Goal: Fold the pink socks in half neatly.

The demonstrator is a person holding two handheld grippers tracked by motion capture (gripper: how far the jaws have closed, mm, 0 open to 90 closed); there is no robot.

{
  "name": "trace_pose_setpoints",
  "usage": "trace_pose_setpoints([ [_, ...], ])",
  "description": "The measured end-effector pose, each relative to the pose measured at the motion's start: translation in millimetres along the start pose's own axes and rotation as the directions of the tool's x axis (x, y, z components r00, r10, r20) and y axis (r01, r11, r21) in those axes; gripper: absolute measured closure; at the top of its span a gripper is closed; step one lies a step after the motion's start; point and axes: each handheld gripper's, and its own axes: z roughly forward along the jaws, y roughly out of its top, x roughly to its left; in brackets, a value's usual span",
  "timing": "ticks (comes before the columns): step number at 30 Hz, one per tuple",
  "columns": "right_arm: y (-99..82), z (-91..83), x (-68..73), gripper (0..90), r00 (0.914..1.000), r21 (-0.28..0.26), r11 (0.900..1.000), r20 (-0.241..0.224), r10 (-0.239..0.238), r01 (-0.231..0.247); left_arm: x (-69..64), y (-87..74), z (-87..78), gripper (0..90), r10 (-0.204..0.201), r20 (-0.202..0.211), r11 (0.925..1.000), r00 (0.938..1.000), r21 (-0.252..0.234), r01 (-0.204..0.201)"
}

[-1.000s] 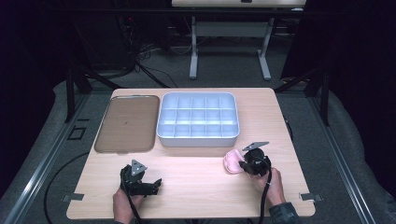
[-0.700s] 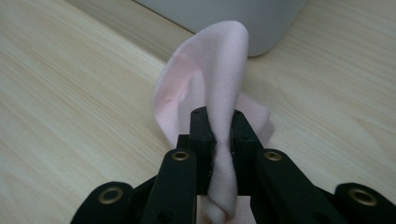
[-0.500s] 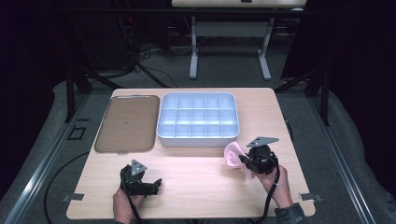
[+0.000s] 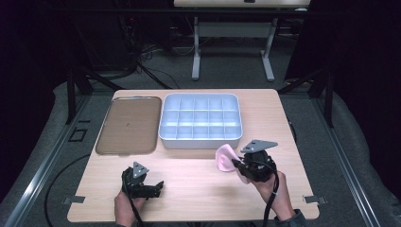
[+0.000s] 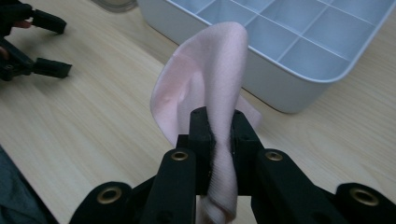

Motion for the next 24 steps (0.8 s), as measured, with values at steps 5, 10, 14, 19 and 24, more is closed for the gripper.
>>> trace_pose_setpoints([
  [5, -1.5, 22.9, 26.7, 81.6, 0.9984, -0.012, 0.9998, -0.053, -0.017, 0.017, 0.0, 0.0, 0.0, 0.1, -0.001, -0.001, 1.0, 1.0, 0.001, 0.001],
  [10, -9.7, 67.2, 52.1, 80.7, 0.9953, 0.075, 0.9941, -0.063, -0.074, 0.078, 0.1, 0.1, 0.1, 0.1, -0.002, 0.0, 1.0, 1.0, 0.001, 0.002],
  [14, -17.7, 94.7, 63.3, 79.2, 0.9919, 0.13, 0.9844, -0.059, -0.112, 0.119, 0.1, 0.1, 0.1, 0.1, -0.001, 0.0, 1.0, 1.0, 0.001, 0.001],
  [19, -23.0, 105.5, 67.7, 77.1, 0.9904, 0.162, 0.9782, -0.066, -0.122, 0.131, 0.1, 0.1, 0.1, 0.1, -0.002, 0.0, 1.0, 1.0, 0.001, 0.002],
  [24, -27.0, 113.7, 68.4, 68.5, 0.9875, 0.158, 0.9784, -0.106, -0.116, 0.132, 0.1, 0.4, 0.3, 0.1, -0.003, 0.0, 1.0, 1.0, 0.001, 0.003],
])
